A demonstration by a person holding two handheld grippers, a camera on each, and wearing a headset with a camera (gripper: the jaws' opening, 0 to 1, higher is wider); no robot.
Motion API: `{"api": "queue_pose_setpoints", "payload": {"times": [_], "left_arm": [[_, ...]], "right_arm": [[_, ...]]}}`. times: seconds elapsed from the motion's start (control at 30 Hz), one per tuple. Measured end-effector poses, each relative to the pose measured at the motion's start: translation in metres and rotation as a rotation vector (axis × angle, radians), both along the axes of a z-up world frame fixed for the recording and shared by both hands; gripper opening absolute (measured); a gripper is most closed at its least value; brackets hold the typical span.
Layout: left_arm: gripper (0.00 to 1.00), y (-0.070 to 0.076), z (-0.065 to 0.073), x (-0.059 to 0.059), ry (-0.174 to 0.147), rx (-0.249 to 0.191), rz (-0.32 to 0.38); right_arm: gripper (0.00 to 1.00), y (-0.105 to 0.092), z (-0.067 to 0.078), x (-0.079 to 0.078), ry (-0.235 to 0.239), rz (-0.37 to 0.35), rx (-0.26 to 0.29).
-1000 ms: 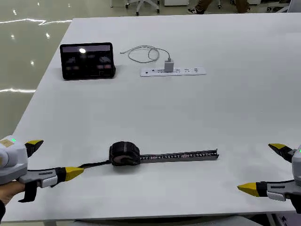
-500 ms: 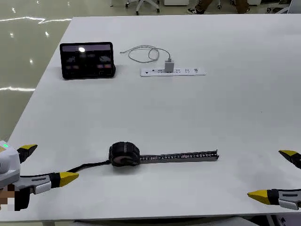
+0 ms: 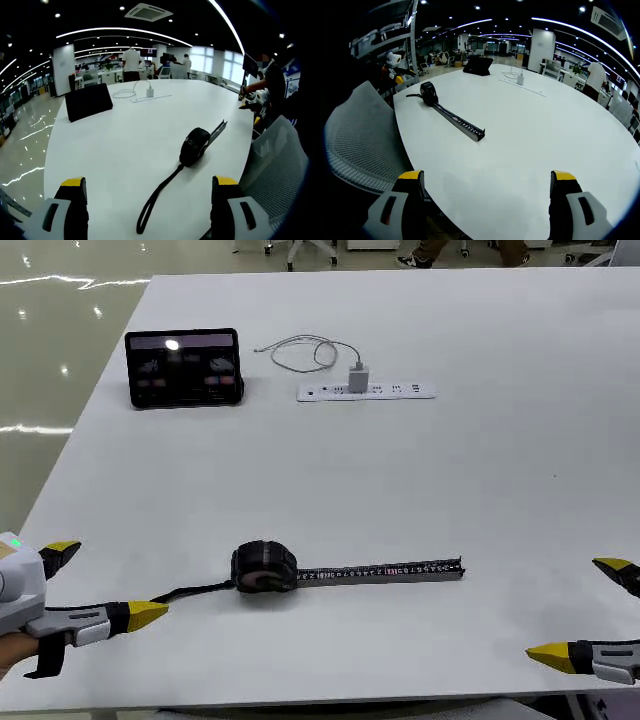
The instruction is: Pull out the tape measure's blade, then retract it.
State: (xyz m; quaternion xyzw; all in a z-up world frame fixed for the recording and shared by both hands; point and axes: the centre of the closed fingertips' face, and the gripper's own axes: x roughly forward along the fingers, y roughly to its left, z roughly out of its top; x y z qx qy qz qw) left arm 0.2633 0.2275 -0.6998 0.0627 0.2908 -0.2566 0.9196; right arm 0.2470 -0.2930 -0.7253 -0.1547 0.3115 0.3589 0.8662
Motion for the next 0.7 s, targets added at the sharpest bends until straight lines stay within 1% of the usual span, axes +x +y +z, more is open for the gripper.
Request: {"api": "queue_pose_setpoints", "payload": {"times": [0.03, 0.1, 0.2, 0.3, 0.37, 0.43, 0.53, 0.57, 0.63, 0.67, 0.7], "left_arm": [[1.00, -0.001, 0.000, 0.000, 0.000, 0.001, -0.001], [1.00, -0.001, 0.000, -0.001, -0.015, 0.043, -0.016], [1.00, -0.002, -0.001, -0.002, -0.006, 0.032, -0.016], [1.00, -0.001, 0.000, -0.002, -0.007, 0.038, -0.016], [1.00, -0.003, 0.002, -0.001, -0.004, 0.042, -0.017], [1.00, -0.007, 0.005, 0.002, -0.010, 0.047, -0.017], [1.00, -0.015, 0.011, 0.009, -0.014, 0.039, -0.018], [1.00, -0.021, 0.013, 0.012, -0.013, 0.035, -0.025], [1.00, -0.031, 0.014, 0.015, 0.002, 0.023, -0.041], [1.00, -0.038, 0.017, 0.019, 0.002, 0.018, -0.040], [1.00, -0.041, 0.017, 0.022, 0.012, 0.020, -0.032]], "right_arm": [[1.00, 0.000, 0.000, -0.001, 0.004, 0.001, 0.000], [1.00, -0.001, -0.001, -0.002, 0.014, -0.001, 0.000], [1.00, -0.002, -0.002, -0.003, 0.017, 0.001, -0.006], [1.00, -0.003, -0.002, -0.004, 0.017, 0.006, -0.009], [1.00, -0.004, -0.002, -0.004, 0.022, 0.005, -0.007], [1.00, -0.004, -0.002, -0.003, 0.015, 0.015, -0.024], [1.00, -0.003, 0.001, 0.001, 0.013, 0.029, -0.033], [1.00, -0.003, 0.002, 0.004, 0.008, 0.033, -0.044], [1.00, -0.001, 0.004, 0.008, 0.007, 0.040, -0.051], [1.00, 0.000, 0.006, 0.011, 0.005, 0.048, -0.057], [1.00, 0.000, 0.007, 0.012, 0.005, 0.053, -0.062]]}}
